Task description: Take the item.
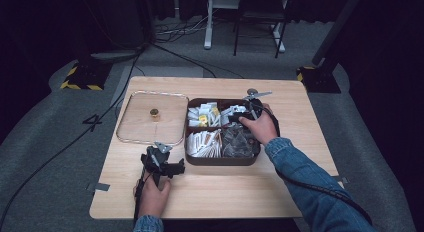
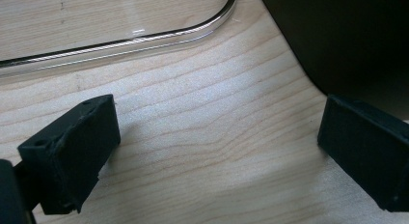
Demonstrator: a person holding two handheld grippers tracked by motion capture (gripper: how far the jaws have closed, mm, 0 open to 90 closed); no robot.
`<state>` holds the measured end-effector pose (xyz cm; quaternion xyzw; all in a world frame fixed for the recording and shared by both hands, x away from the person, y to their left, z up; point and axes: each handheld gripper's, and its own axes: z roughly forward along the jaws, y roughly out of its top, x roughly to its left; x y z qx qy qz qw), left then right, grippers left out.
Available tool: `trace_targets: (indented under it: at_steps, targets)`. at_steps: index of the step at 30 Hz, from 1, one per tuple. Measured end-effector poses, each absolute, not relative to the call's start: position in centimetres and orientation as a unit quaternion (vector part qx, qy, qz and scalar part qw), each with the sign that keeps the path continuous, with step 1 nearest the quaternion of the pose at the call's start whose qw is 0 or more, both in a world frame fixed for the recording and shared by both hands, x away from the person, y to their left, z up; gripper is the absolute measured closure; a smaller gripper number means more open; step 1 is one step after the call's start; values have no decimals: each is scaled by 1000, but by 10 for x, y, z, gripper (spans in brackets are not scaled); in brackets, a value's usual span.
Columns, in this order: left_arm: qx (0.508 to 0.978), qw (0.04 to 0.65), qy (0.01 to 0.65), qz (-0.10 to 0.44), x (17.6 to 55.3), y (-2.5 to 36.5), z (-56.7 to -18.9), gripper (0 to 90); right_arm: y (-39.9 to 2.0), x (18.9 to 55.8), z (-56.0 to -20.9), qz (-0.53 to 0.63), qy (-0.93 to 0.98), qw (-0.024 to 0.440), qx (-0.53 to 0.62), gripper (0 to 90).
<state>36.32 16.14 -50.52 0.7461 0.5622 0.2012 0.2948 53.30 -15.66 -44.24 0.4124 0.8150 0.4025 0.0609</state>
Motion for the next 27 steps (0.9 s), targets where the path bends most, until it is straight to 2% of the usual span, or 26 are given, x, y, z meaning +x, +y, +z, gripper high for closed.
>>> trace_targets:
  at_steps: [17, 21, 25, 27]
  targets:
    - [746, 295, 562, 201, 363, 161, -505, 15, -128, 546, -455, 353, 828, 70, 431, 654]
    - [746, 294, 562, 201, 363, 161, -505, 15, -125, 545, -456, 345, 829, 76, 434, 720]
    - [746, 295, 562, 201, 363, 161, -505, 15, -128, 544, -452, 346, 824, 82, 442, 863]
    - [746, 295, 562, 201, 363, 161, -505, 15, -129, 544, -450, 347, 822, 80, 444, 879]
